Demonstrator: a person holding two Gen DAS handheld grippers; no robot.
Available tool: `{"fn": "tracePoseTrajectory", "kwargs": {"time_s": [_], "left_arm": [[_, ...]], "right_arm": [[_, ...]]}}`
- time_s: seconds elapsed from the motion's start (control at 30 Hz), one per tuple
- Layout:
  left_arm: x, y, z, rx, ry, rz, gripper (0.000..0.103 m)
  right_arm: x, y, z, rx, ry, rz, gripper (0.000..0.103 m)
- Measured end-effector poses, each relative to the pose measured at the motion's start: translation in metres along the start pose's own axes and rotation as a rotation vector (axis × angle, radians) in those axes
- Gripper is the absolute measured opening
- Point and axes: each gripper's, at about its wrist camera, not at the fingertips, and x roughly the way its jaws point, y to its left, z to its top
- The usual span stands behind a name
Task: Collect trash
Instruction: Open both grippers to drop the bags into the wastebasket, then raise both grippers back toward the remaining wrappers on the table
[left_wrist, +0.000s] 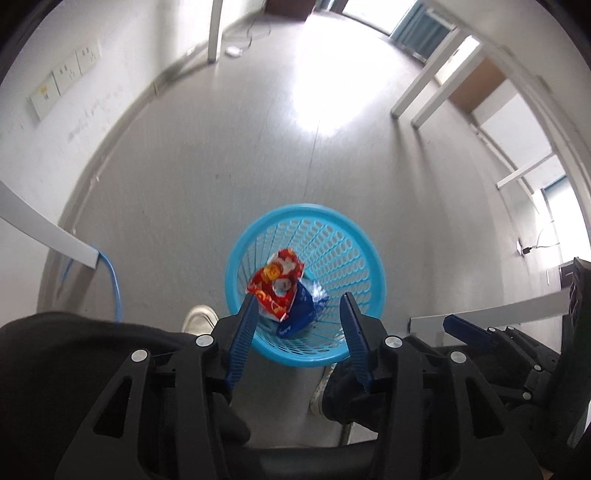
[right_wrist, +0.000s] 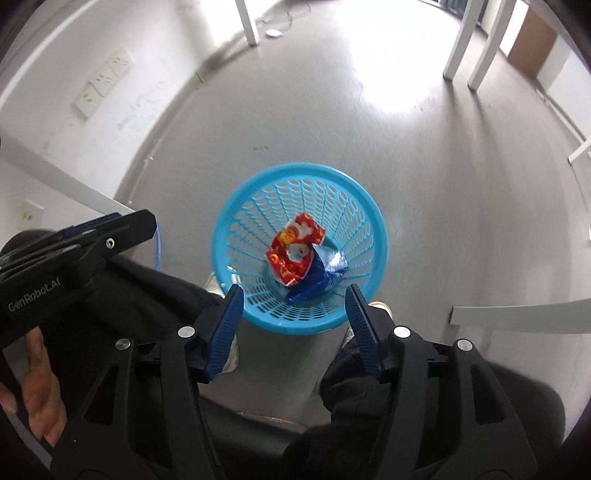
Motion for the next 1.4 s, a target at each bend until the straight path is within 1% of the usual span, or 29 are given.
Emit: {"fn": "tracePoseTrajectory", "kwargs": {"time_s": [0.07,0.13,0.23,0.3,0.37,0.43,0.53,0.6,0.63,0.67,0.8,0.87,1.0,1.1,1.27,1.4], "left_arm": [[-0.019,-0.001,-0.010,0.016,-0.045,-0.007,0.049],[-0.039,0.001,-0.018,0.018,-0.081,-0.017,0.051],[-0.068,0.002,-0.030,0.021,-0.124,-0.008,0.052],[-0.088,0.001,-0.036,0.036,-0.143,0.002,0.052],[-0.108,0.001,-0.041,0.050,-0.173,-0.002,0.052],[-0.128,0.001,-0.044,0.067,-0.218,-0.008,0.054],[-0.161,-0.007,-0.051,0.123,-0.308,-0.006,0.056],[-0.183,-0.013,-0.055,0.159,-0.370,0.002,0.057],[-0.193,-0.015,-0.057,0.173,-0.397,0.002,0.058],[-0.203,-0.019,-0.057,0.187,-0.429,0.008,0.060],[-0.235,-0.026,-0.053,0.216,-0.528,0.030,0.064],[-0.249,-0.028,-0.051,0.218,-0.563,0.027,0.065],[-0.268,-0.035,-0.041,0.213,-0.609,0.025,0.069],[-0.279,-0.040,-0.027,0.221,-0.645,0.042,0.074],[-0.294,-0.042,-0.003,0.249,-0.680,0.039,0.082],[-0.298,-0.037,0.015,0.234,-0.693,0.051,0.083]], "right_arm": [[-0.015,0.002,-0.007,0.005,-0.026,-0.001,0.055],[-0.033,0.003,-0.015,0.011,-0.044,0.021,0.056],[-0.061,0.004,-0.029,0.003,-0.077,0.044,0.064],[-0.083,0.007,-0.040,-0.016,-0.107,0.047,0.065],[-0.105,0.006,-0.052,-0.026,-0.144,0.060,0.069],[-0.125,0.005,-0.064,-0.030,-0.183,0.079,0.071],[-0.158,0.002,-0.079,-0.040,-0.249,0.103,0.076],[-0.180,0.000,-0.085,-0.038,-0.293,0.118,0.079],[-0.190,-0.001,-0.086,-0.039,-0.317,0.126,0.082],[-0.200,-0.002,-0.086,-0.040,-0.341,0.126,0.083],[-0.241,-0.001,-0.080,-0.054,-0.447,0.109,0.083],[-0.259,0.000,-0.073,-0.059,-0.489,0.115,0.084],[-0.287,-0.003,-0.059,-0.056,-0.563,0.112,0.085],[-0.303,-0.009,-0.047,-0.039,-0.612,0.117,0.085],[-0.325,-0.020,-0.023,0.001,-0.690,0.129,0.089],[-0.337,-0.029,-0.005,0.014,-0.729,0.119,0.090]]}}
